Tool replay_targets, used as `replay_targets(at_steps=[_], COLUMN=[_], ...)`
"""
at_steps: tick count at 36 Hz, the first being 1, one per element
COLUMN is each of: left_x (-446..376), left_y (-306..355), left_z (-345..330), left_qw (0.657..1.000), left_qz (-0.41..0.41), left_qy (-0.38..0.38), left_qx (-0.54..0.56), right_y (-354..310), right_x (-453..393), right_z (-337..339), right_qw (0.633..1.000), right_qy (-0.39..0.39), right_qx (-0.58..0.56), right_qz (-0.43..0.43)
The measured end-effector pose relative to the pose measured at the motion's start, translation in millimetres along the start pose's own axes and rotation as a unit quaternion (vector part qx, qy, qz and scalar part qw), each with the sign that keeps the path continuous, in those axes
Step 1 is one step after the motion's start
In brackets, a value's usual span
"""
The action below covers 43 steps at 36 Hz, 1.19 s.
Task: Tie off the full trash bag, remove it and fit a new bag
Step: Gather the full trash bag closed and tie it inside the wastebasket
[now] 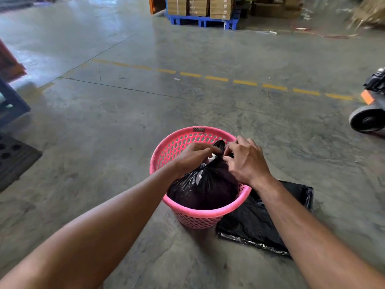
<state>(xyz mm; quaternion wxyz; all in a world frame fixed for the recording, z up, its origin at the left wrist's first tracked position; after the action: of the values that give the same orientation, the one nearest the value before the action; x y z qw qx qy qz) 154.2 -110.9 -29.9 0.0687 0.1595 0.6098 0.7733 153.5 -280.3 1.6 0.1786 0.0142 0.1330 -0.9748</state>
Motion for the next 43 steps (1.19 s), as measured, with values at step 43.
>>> replay_targets(at_steps=[43], left_x=[2], left_y=[18], left_z=[10], left_qw=[0.866], left_qz=[-0.081], left_qy=[-0.085], left_qx=[-0.487], right_y=[-21], right_x=[13], right_z=[-84], right_qw=[0.942], right_qy=[-0.048], right_qx=[-0.298], right_qz=[-0.146])
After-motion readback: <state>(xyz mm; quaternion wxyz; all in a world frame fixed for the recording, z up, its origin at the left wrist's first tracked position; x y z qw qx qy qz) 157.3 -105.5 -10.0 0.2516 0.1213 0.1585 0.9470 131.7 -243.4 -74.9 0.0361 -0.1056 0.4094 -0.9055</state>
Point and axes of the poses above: each hand's wrist, its own x-axis away from the middle knuckle, its own z-axis out of the back of the hand, y = z × x, the point moved 3 cm from there along -x, towards the middle knuckle, and after that the axes turned 8 degrees about -y, right-handed, at the moved point
